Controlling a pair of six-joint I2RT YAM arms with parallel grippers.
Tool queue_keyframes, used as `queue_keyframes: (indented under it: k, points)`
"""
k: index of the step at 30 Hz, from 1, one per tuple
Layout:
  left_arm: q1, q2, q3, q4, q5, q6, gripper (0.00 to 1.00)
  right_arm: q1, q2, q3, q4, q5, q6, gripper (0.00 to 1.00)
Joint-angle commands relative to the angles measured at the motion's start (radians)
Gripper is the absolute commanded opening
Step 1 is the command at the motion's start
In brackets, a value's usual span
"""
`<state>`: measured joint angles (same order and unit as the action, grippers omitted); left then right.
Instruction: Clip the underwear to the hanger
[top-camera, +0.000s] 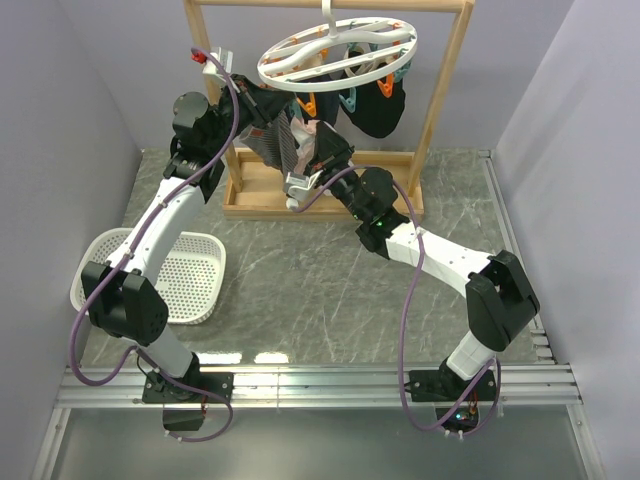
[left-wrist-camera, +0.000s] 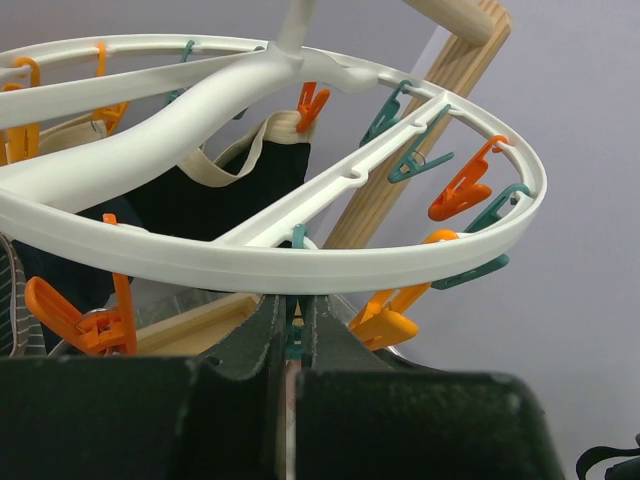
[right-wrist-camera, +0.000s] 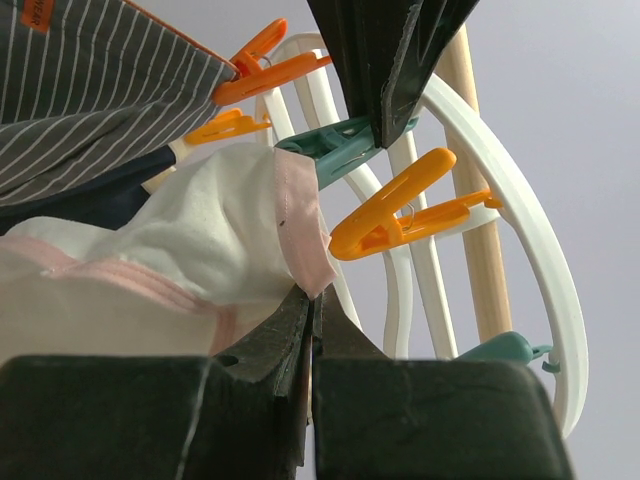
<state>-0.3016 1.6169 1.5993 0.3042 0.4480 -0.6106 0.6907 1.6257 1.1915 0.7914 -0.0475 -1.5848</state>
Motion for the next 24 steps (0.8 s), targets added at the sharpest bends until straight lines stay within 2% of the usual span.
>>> queue_keyframes:
  k: [1, 15, 24]
  points:
    - [-0.018, 0.018, 0.039, -0.042, 0.054, 0.032, 0.00, -0.005, -0.021, 0.057, 0.035, -0.003, -0.009, 0.00]
    - [-0.022, 0.014, 0.034, -0.043, 0.050, 0.046, 0.00, -0.005, -0.009, 0.108, 0.023, 0.001, -0.006, 0.00]
    - [-0.022, 0.015, 0.042, -0.033, 0.057, 0.031, 0.00, -0.006, -0.012, 0.062, 0.026, 0.000, 0.003, 0.00]
